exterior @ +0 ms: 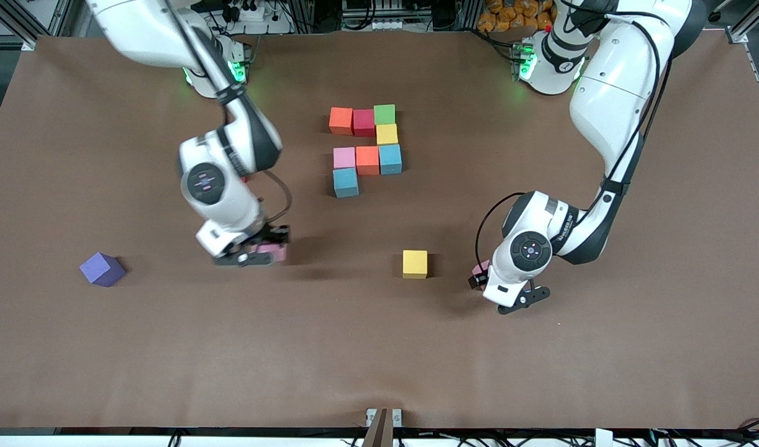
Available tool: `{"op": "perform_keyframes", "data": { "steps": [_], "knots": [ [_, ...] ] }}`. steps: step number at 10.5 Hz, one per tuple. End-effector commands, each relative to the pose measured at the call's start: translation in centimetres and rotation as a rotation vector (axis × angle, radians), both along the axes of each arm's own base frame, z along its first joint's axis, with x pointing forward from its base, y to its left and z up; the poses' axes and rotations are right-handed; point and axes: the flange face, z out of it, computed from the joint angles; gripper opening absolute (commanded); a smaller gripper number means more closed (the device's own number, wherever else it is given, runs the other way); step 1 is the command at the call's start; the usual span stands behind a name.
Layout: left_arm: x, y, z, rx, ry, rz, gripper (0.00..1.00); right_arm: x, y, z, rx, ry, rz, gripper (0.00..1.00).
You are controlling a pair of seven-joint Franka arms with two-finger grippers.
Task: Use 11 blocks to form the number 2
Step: 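Carry the pink cube below the cyan cube with the right gripper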
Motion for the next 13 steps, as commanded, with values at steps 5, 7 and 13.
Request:
{"op": "perform_keyframes", "data": {
  "steps": [5, 7, 13],
  "knots": [
    [0.0, -0.1, 0.0, 0.020, -0.015, 0.004, 1.00, -4.6, 11.0, -2.8, 0.047, 0.015, 0.099, 0.24],
    [0.0, -0.1, 0.0, 0.020, -0.015, 0.004, 1.00, -5.8, 12.6, -3.9, 0.042, 0.031, 0.123, 0.24],
    [0.0, -0.2, -0.3, 0.022, -0.013, 0.009, 1.00, -8.8, 14.1, -5.7, 0.052, 0.093, 0.112, 0.24]
  ]
}}
